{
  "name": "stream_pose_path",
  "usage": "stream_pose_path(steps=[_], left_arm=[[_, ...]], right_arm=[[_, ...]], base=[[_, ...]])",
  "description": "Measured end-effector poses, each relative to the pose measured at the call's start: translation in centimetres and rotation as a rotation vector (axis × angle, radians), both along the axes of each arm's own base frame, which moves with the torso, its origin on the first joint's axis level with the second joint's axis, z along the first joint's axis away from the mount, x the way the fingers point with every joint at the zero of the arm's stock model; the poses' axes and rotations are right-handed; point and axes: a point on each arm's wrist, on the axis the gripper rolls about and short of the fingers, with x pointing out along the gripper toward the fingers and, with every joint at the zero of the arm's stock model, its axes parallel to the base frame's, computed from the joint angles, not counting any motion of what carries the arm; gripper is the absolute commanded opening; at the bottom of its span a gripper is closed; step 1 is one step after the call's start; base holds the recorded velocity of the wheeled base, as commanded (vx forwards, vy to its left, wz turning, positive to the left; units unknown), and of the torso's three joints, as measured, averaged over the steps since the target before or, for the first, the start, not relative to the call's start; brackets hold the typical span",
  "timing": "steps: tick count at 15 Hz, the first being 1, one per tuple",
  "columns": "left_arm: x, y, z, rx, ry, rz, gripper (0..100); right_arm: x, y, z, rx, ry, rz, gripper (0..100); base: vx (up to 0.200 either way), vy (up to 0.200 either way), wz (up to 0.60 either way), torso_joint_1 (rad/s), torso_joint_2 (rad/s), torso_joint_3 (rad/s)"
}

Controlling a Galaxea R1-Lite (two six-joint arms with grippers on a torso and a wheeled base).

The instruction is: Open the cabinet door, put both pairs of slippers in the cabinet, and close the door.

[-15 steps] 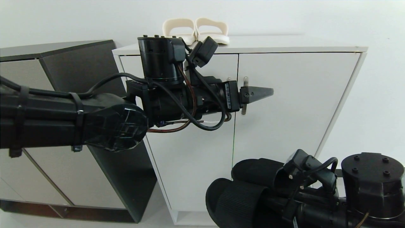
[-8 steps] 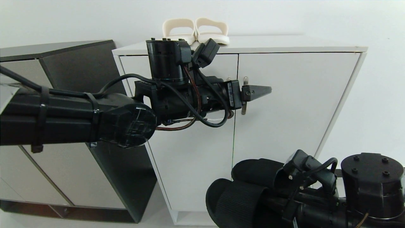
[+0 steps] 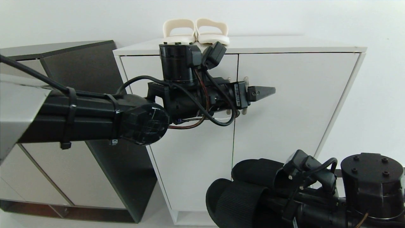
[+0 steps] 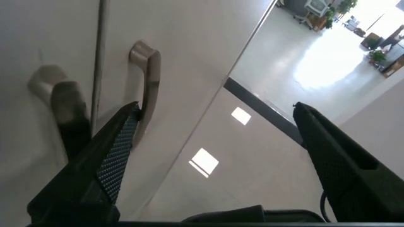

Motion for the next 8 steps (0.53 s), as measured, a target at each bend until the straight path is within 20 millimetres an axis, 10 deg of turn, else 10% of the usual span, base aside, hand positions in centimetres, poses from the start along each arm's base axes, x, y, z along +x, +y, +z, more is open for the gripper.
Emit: stream_pose_path(steps=[1, 8], left_arm=[[0.16, -0.20, -0.15, 0.001, 0.000, -0.001, 0], [-0.14, -0.54, -0.63, 0.014, 0.015, -0.009, 0]], right_arm=[[0.00, 0.00, 0.00, 0.000, 0.000, 0.000, 0], [-0.27, -0.09, -0.29, 0.004, 0.023, 0.040, 0]], base=[[0.000, 0.000, 0.00, 0.000, 0.00, 0.000], [0.000, 0.000, 0.00, 0.000, 0.00, 0.000]])
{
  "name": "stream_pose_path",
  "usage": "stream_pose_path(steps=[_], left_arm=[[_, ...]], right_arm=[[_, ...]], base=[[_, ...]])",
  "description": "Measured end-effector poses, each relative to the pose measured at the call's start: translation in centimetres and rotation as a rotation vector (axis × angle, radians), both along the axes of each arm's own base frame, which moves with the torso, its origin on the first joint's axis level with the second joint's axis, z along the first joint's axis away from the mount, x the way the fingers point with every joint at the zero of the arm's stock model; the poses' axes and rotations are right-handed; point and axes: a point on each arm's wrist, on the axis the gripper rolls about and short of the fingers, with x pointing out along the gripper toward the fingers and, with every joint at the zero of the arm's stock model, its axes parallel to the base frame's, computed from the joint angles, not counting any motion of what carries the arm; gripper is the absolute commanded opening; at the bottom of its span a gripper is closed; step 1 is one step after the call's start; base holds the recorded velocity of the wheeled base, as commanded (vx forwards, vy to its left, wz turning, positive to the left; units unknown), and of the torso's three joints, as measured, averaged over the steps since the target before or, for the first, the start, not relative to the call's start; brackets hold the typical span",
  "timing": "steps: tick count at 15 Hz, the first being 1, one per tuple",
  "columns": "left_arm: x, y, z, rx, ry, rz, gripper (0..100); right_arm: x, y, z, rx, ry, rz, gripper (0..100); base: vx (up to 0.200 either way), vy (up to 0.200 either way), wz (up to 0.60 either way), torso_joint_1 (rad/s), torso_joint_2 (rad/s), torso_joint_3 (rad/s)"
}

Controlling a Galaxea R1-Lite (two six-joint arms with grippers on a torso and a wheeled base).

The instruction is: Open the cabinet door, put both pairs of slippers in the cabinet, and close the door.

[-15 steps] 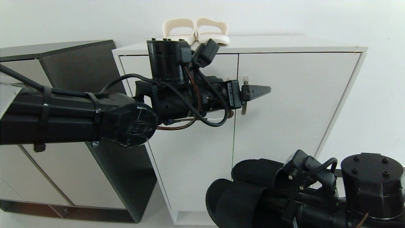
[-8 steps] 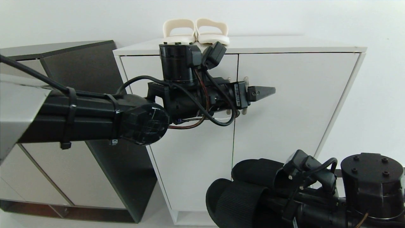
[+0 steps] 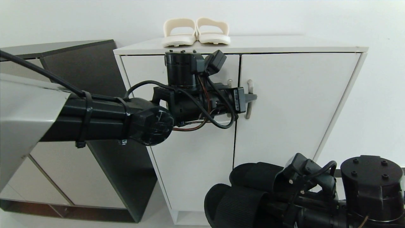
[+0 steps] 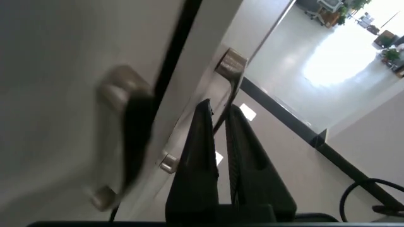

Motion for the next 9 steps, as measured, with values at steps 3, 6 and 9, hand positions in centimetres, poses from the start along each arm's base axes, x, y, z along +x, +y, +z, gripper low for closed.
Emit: stream_pose_path(steps=[3, 6, 9], left_arm=[[-1.8, 0.5, 0.0, 0.009, 0.014, -0.023, 0], [-4.2, 1.1, 0.2, 0.021, 0.027, -0.053, 0], [-6.4, 1.7, 0.5, 0.006, 0.009, -0.082, 0]], right_arm=[[-0.9, -0.5, -0.2, 0.019, 0.034, 0.104, 0], [-1.7, -1.0, -0.2, 0.031, 0.042, 0.158, 0], [-1.8, -1.2, -0.2, 0.032, 0.040, 0.160, 0]], base=[[0.000, 0.000, 0.00, 0.000, 0.00, 0.000], [0.000, 0.000, 0.00, 0.000, 0.00, 0.000], [0.000, 0.000, 0.00, 0.000, 0.00, 0.000]])
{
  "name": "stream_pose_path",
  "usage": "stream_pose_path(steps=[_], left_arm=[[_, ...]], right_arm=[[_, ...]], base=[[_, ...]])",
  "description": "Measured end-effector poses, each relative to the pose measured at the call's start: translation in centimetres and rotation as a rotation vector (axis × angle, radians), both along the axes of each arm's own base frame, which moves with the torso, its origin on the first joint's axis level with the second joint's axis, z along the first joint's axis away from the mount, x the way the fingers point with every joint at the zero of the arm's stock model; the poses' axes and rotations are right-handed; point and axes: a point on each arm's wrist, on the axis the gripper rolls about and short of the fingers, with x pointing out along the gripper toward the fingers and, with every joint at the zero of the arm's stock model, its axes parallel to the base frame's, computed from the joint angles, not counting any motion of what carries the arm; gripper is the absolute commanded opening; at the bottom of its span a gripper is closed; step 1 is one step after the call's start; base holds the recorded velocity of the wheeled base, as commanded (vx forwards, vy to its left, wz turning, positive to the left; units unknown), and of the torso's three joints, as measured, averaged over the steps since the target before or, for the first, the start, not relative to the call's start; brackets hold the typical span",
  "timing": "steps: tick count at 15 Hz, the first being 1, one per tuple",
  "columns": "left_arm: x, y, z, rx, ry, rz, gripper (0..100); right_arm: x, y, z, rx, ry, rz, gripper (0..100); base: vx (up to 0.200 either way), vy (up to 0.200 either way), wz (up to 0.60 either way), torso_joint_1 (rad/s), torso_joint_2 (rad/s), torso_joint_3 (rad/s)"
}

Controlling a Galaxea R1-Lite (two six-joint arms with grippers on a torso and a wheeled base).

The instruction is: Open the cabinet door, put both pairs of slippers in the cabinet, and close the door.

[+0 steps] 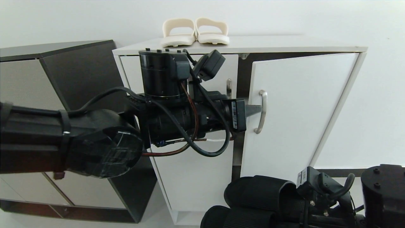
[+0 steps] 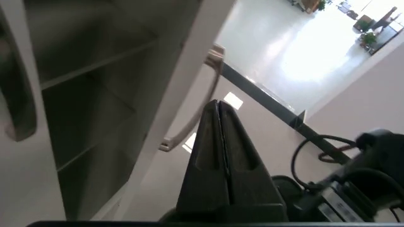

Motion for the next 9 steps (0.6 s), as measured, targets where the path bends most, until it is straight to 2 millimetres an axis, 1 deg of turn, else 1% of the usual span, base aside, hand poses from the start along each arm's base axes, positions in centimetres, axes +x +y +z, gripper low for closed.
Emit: stream_pose_path(steps=[3, 4, 6, 9], left_arm=[[-1.4, 1.0, 0.0, -0.017, -0.020, -0.007, 0], [-1.3, 1.6, 0.0, -0.020, -0.024, 0.009, 0], [-0.4, 3.0, 0.2, -0.028, -0.033, 0.057, 0], [1.2, 3.3, 0.6, -0.040, -0.048, 0.091, 0]], right_arm=[[-0.1, 0.0, -0.1, -0.003, 0.000, 0.001, 0], [-0.1, 0.0, 0.0, -0.002, -0.001, 0.001, 0], [-0.1, 0.0, 0.0, -0.002, -0.002, 0.002, 0], [-0.1, 0.0, 0.0, -0.001, -0.002, 0.004, 0]], base=[[0.000, 0.000, 0.00, 0.000, 0.00, 0.000], [0.000, 0.000, 0.00, 0.000, 0.00, 0.000], [0.000, 0.000, 0.00, 0.000, 0.00, 0.000], [0.000, 0.000, 0.00, 0.000, 0.00, 0.000]])
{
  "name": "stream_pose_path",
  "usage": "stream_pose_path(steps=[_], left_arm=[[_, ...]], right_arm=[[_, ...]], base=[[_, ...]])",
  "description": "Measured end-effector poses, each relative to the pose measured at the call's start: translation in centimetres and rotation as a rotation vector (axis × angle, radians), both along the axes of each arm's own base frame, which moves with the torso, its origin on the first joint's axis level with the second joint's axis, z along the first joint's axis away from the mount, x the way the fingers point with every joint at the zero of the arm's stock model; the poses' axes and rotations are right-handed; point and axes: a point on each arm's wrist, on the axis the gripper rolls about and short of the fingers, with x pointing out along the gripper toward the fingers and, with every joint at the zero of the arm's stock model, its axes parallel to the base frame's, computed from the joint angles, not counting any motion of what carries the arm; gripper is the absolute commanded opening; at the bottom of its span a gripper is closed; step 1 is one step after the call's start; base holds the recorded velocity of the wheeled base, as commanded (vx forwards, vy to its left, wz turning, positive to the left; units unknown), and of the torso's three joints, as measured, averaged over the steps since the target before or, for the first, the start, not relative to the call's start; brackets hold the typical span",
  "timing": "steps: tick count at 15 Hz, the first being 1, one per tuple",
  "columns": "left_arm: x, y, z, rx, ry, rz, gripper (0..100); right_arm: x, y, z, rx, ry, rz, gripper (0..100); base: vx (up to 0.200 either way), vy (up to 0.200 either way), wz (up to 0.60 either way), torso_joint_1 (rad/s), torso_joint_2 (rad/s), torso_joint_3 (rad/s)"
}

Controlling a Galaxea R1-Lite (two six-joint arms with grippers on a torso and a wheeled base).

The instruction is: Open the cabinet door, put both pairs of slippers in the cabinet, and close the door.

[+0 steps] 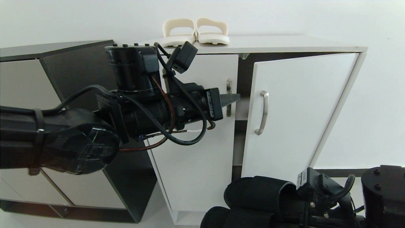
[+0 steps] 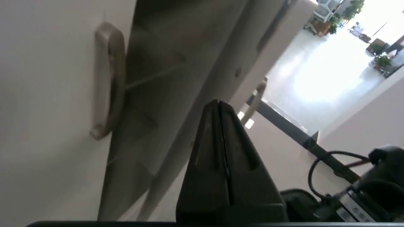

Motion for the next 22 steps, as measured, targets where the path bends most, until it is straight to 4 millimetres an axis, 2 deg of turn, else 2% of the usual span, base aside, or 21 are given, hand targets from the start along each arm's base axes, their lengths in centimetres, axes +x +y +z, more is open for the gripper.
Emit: stream_pose_path(steps=[4, 8, 13, 15, 18, 22], left_arm=[[2.5, -1.6, 0.6, -0.008, -0.007, 0.011, 0], [4.2, -3.0, 0.3, 0.017, 0.021, 0.012, 0], [5.1, -3.6, -0.2, 0.019, 0.024, 0.076, 0], [5.2, -3.9, -0.3, 0.020, 0.027, 0.076, 0], [4.0, -5.0, -0.6, 0.026, -0.004, 0.090, 0], [-1.3, -8.7, -1.0, 0.034, -0.065, -0.037, 0]], right_arm=[[-0.1, 0.1, 0.0, -0.003, 0.003, 0.005, 0], [-0.2, 0.3, -0.3, -0.014, 0.012, 0.013, 0], [-0.1, 0.4, -0.7, -0.029, 0.021, 0.011, 0], [0.0, 0.5, -0.8, -0.033, 0.025, 0.010, 0], [0.1, 0.6, -1.0, -0.039, 0.029, 0.011, 0], [-0.3, 0.8, -1.2, -0.048, 0.035, 0.031, 0]], base=[[0.000, 0.000, 0.00, 0.000, 0.00, 0.000], [0.000, 0.000, 0.00, 0.000, 0.00, 0.000], [0.000, 0.000, 0.00, 0.000, 0.00, 0.000], [-0.200, 0.000, 0.00, 0.007, 0.00, 0.002], [-0.200, 0.000, 0.00, 0.001, 0.00, 0.001], [-0.150, 0.000, 0.00, 0.003, 0.00, 0.003]])
